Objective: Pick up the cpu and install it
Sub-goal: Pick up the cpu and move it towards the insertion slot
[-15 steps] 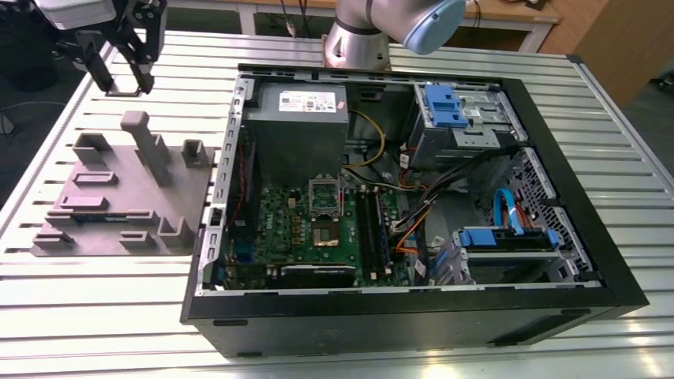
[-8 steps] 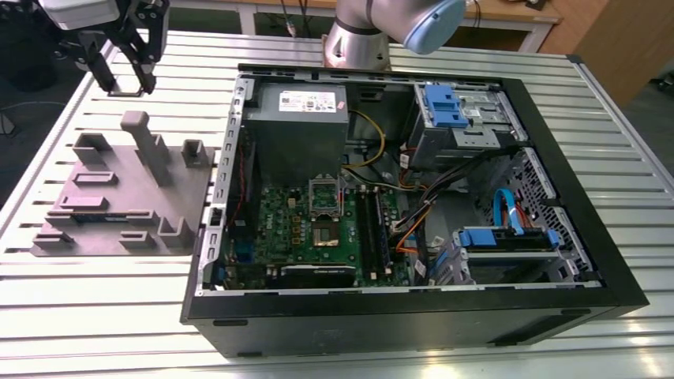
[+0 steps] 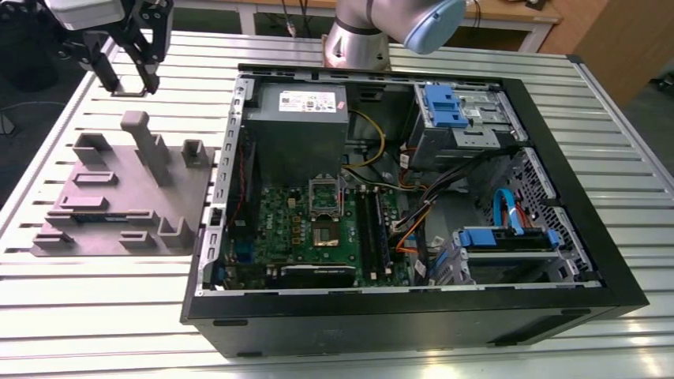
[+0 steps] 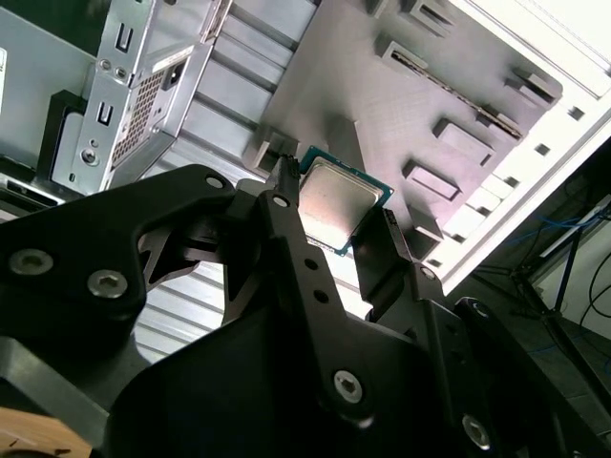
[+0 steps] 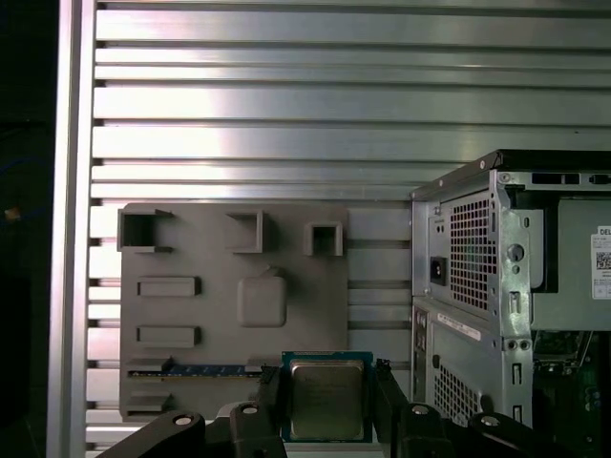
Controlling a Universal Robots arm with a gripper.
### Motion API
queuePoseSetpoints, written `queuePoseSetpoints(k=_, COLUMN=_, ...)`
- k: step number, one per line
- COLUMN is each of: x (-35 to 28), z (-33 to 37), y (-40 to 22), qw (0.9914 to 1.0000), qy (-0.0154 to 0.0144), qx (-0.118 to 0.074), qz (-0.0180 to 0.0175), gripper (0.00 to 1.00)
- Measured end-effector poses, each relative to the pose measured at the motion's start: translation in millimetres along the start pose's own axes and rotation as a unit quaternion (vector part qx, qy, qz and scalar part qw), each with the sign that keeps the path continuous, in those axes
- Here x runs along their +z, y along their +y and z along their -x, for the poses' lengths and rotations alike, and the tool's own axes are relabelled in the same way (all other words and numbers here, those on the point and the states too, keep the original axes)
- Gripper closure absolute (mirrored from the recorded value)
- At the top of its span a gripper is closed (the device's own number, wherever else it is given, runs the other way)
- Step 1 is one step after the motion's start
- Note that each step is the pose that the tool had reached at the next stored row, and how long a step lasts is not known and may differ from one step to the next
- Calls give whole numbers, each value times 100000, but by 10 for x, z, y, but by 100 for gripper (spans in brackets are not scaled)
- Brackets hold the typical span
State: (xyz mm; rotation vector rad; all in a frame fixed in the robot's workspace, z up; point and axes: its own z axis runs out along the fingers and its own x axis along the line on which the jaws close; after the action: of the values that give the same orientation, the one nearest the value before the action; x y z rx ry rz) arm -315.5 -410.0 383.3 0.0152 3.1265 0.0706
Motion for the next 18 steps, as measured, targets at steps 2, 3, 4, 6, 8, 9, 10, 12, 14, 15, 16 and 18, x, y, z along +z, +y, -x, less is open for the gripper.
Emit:
queuePoseSetpoints(k=2, x=0, z=5, y=0, qw=100000, qy=0, qx=0, qz=0, gripper=53)
queuePoseSetpoints(k=3, x=0, z=7, y=0, qw=100000, qy=3, qx=1, qz=-2, gripper=53)
queuePoseSetpoints(k=4, x=0, z=14, y=0, qw=100000, qy=2, qx=-7, qz=0, gripper=53)
queuePoseSetpoints(k=6, x=0, z=22, y=0, qw=100000, qy=1, qx=-1, qz=1, gripper=53)
queuePoseSetpoints(k=8, x=0, z=32, y=0, qw=100000, qy=0, qx=-2, qz=-2, gripper=53)
queuePoseSetpoints(k=9, x=1, z=39, y=0, qw=100000, qy=-1, qx=-3, qz=1, gripper=53)
queuePoseSetpoints(k=10, x=1, z=45, y=0, qw=100000, qy=1, qx=0, qz=-1, gripper=53)
queuePoseSetpoints(k=12, x=1, z=51, y=1, qw=100000, qy=1, qx=7, qz=0, gripper=53)
queuePoseSetpoints(k=14, x=1, z=58, y=0, qw=100000, qy=1, qx=11, qz=-1, gripper=53)
queuePoseSetpoints(k=15, x=1, z=63, y=0, qw=100000, qy=0, qx=13, qz=-1, gripper=53)
queuePoseSetpoints(k=16, x=1, z=67, y=0, qw=100000, qy=0, qx=14, qz=-1, gripper=53)
queuePoseSetpoints(k=18, x=1, z=74, y=0, qw=100000, qy=-1, qx=22, qz=-1, gripper=53)
